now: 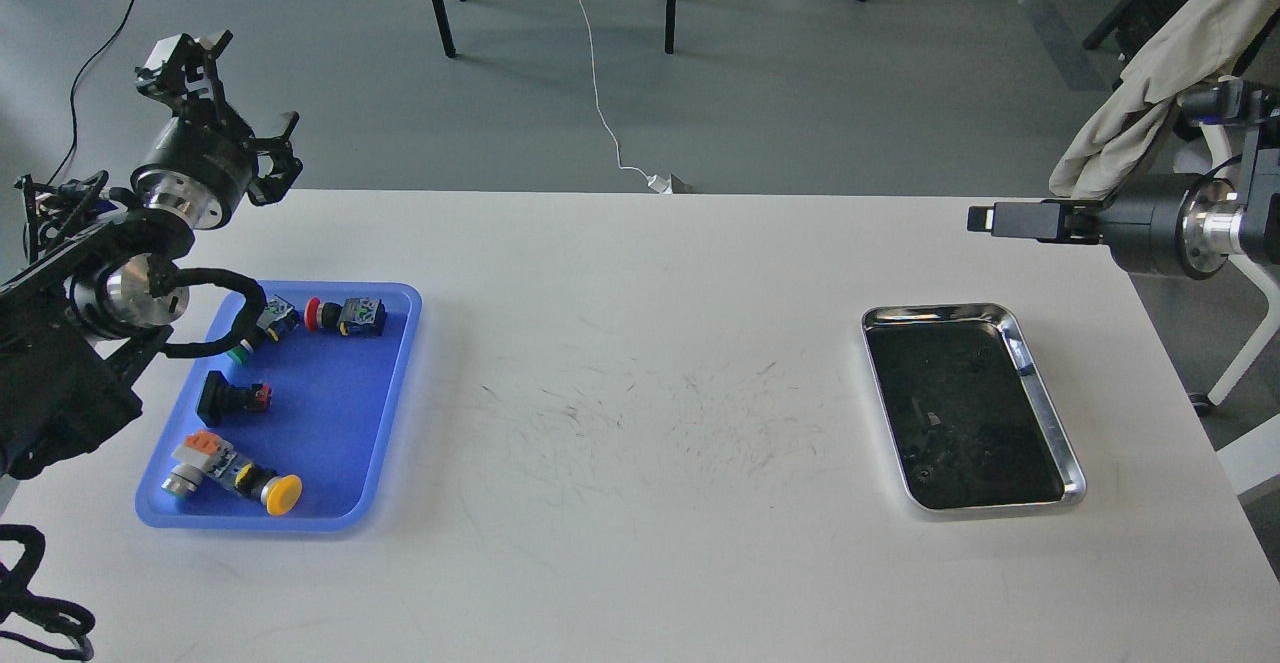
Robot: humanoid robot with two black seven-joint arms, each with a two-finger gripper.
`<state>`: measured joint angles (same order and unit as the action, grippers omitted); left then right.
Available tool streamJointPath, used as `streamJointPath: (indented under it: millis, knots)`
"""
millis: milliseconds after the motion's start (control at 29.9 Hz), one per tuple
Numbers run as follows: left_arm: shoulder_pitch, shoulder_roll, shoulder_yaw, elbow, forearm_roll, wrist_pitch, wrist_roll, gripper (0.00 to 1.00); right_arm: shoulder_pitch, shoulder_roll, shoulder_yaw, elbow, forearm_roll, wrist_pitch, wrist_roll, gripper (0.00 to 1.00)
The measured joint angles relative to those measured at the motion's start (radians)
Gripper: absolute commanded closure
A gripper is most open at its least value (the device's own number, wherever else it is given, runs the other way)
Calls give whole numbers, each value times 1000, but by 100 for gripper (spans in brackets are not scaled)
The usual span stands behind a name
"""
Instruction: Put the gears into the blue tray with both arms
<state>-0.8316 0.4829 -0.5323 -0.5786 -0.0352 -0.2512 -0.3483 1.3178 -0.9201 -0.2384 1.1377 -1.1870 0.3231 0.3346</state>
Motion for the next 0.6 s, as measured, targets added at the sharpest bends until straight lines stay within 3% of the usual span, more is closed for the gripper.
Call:
streamJointPath:
  millis: [368, 602]
  knots:
    - [1, -3, 0, 6, 0, -5, 0, 2, -7, 21, -13, -29, -483, 14, 99, 1]
    - [3, -8, -1, 14, 0, -5, 0, 2, -2, 47, -89, -73, -618, 10, 136, 2]
